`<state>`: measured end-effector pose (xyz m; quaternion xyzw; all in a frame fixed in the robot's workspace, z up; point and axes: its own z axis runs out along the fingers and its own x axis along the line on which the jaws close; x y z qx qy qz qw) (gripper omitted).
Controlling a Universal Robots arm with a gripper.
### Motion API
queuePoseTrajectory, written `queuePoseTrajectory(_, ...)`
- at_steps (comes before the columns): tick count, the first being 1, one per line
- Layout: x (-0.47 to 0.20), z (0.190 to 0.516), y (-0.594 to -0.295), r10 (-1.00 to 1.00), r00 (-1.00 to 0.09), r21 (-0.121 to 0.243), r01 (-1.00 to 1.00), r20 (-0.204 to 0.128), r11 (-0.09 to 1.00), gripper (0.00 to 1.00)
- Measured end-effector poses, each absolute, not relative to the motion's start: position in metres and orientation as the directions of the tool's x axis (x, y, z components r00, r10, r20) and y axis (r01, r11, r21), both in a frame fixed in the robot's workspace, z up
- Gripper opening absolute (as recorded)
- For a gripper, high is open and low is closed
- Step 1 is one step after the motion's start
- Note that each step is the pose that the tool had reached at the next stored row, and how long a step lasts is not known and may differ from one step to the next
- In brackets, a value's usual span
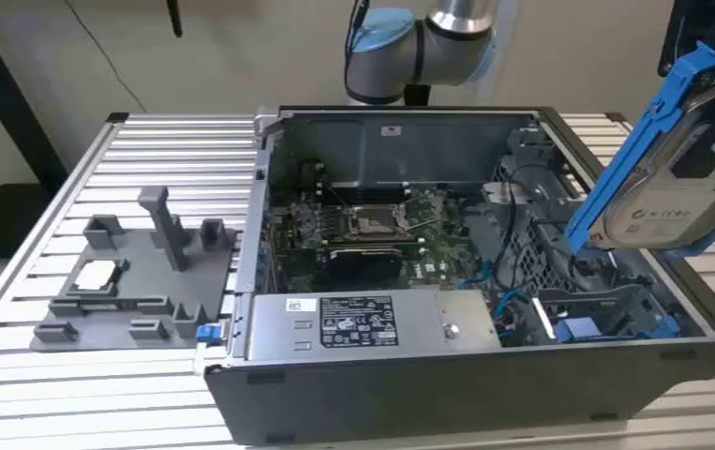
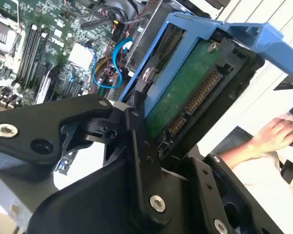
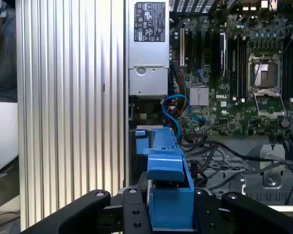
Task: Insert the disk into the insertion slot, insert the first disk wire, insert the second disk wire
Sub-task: 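Insert the disk into the insertion slot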
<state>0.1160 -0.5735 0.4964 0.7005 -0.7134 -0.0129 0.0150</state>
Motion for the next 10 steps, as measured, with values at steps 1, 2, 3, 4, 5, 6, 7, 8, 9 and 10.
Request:
queuePoseTrajectory(1,0.1160,0.4964,-0.5735,-1.000,-0.018,0.039,-0.999,0.003,0.018,0.33)
queuePoseTrajectory(2,0.1160,0.4964,-0.5735,-1.000,-0.018,0.039,-0.999,0.003,0.018,0.33)
queuePoseTrajectory(3,0.1160,0.4964,-0.5735,-1.000,-0.018,0.039,-0.999,0.003,0.018,0.33)
queuePoseTrajectory(4,0.1160,0.4964,-0.5735,-1.000,-0.018,0.039,-0.999,0.003,0.018,0.33)
queuePoseTrajectory(5,0.1160,0.4964,-0.5735,-1.000,-0.018,0.039,-0.999,0.003,0.018,0.33)
queuePoseTrajectory(6,0.1160,0.4964,-0.5735,-1.000,-0.018,0.039,-0.999,0.004,0.018,0.33)
queuePoseTrajectory(7,0.1160,0.4960,-0.5735,-1.000,-0.018,0.039,-0.999,0.003,0.018,0.33)
queuePoseTrajectory(8,0.1160,0.4957,-0.5735,-1.000,-0.018,0.039,-0.999,0.003,0.018,0.33)
queuePoseTrajectory(9,0.1160,0.4952,-0.5735,-1.000,-0.018,0.039,-0.999,0.003,0.018,0.33)
queuePoseTrajectory(10,0.1160,0.4946,-0.5735,-1.000,-0.018,0.039,-0.999,0.003,0.018,0.33)
